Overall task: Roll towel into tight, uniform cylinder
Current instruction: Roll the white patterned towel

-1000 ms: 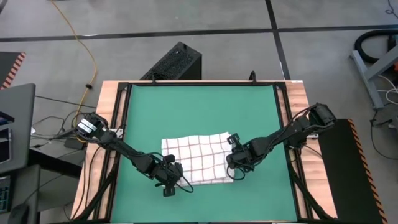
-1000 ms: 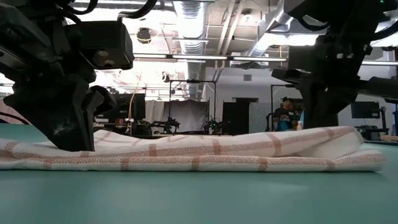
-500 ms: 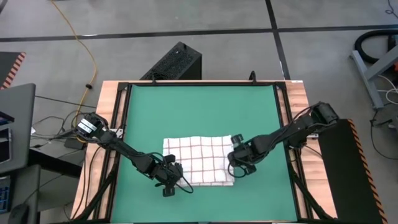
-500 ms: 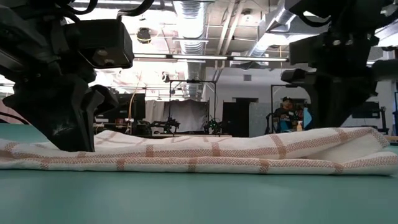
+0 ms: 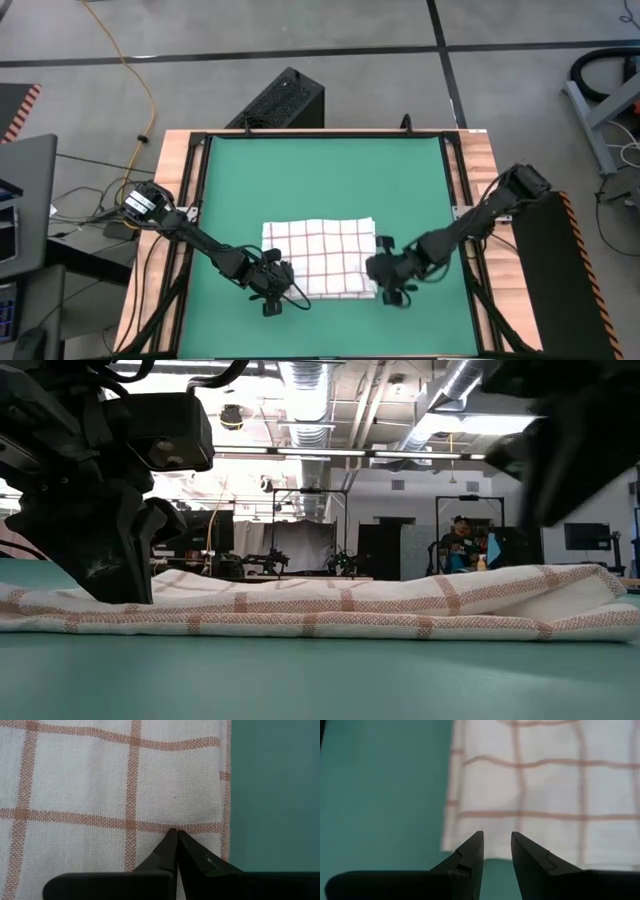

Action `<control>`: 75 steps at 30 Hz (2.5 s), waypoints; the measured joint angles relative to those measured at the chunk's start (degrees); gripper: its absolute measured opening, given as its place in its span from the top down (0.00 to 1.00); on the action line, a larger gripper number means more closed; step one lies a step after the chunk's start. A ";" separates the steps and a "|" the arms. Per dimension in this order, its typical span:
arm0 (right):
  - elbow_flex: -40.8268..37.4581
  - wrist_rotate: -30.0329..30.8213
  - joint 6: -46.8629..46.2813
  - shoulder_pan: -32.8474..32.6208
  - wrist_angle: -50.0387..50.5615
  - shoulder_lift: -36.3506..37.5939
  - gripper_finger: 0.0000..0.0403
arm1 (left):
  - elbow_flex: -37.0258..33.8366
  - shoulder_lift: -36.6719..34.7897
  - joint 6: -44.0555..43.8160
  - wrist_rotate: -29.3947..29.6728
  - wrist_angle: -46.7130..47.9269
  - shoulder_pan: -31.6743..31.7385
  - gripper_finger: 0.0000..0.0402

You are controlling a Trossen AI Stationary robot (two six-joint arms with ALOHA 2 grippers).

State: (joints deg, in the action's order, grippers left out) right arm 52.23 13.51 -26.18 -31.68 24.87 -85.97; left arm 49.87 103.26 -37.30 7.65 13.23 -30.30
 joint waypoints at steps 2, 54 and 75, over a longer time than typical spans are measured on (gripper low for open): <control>1.19 1.51 -2.59 -2.50 0.17 -2.25 0.69 | 0.00 0.00 -0.02 0.01 -0.02 0.00 1.00; 17.75 9.26 -8.68 -5.71 10.89 -16.48 0.69 | -0.13 -25.38 -7.48 9.32 21.59 -10.80 1.00; 19.71 7.44 -12.91 -7.55 5.60 -16.40 0.69 | -14.33 -24.48 -15.92 23.57 -0.09 -13.65 1.00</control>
State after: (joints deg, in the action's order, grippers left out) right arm 71.94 20.95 -39.09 -39.23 30.47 -102.37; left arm 35.53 78.78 -53.22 31.21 13.15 -43.96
